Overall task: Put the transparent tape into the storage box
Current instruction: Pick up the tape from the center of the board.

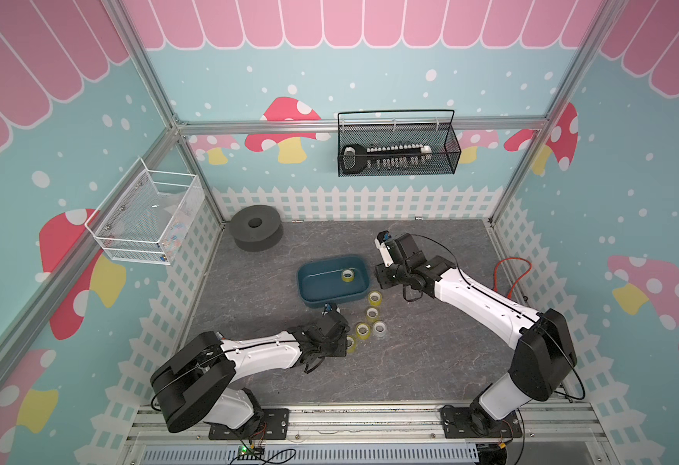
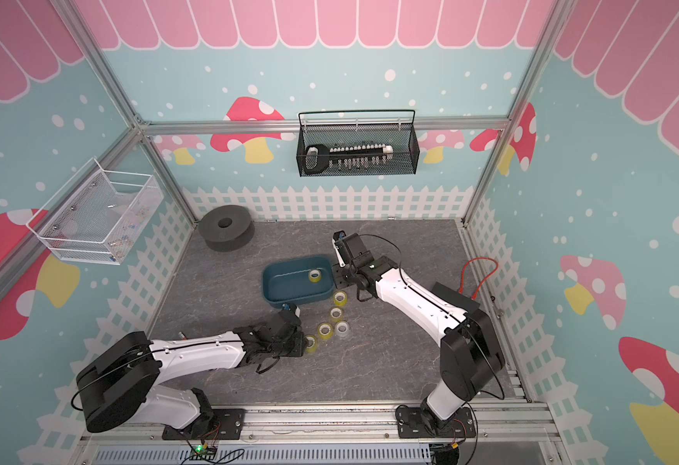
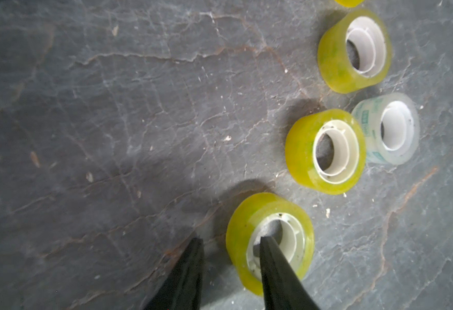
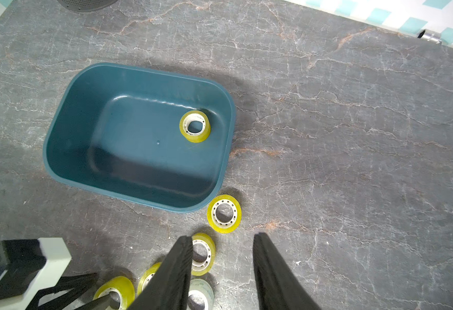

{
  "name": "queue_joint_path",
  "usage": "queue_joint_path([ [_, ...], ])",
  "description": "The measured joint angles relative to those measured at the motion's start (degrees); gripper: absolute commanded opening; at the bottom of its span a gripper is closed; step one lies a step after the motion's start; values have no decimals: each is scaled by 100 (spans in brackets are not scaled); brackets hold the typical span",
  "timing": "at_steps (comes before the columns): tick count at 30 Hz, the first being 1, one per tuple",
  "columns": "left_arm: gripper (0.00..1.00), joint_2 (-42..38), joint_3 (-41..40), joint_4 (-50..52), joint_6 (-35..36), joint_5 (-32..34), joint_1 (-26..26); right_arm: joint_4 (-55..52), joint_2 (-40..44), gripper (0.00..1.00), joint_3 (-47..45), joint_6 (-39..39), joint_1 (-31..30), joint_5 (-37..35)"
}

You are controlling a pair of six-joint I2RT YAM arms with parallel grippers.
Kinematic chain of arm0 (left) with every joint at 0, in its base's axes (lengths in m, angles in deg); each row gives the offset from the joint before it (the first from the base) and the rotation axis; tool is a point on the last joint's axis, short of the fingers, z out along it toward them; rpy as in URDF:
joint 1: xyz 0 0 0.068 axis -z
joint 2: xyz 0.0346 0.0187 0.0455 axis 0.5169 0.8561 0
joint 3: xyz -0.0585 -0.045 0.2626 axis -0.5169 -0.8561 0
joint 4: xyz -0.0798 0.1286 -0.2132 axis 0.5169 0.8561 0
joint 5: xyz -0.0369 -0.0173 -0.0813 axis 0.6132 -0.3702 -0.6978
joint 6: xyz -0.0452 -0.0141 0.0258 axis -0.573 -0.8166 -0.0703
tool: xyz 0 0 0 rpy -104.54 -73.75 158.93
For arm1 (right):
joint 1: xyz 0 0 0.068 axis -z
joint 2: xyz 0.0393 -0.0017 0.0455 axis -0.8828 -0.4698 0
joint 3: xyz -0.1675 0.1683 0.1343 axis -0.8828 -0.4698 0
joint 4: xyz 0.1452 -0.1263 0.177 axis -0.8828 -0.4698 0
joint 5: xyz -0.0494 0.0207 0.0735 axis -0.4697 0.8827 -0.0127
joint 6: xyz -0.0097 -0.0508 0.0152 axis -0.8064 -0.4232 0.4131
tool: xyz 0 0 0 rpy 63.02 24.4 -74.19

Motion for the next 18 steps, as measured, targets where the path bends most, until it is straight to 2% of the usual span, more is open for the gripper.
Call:
queue_joint_path([
  [4, 30, 109, 70, -24, 46, -2, 28, 20, 42, 42, -50, 2, 7, -4],
  [9, 19, 372, 286, -72, 107, -2, 114, 42, 46, 42, -74, 4, 13, -9],
  [13, 1, 435, 378, -109, 114, -2, 153, 50, 50, 41, -96, 4, 46, -37],
  [18, 0, 332, 382, 11, 151, 26, 166, 66, 76, 41, -98, 4, 81, -85],
])
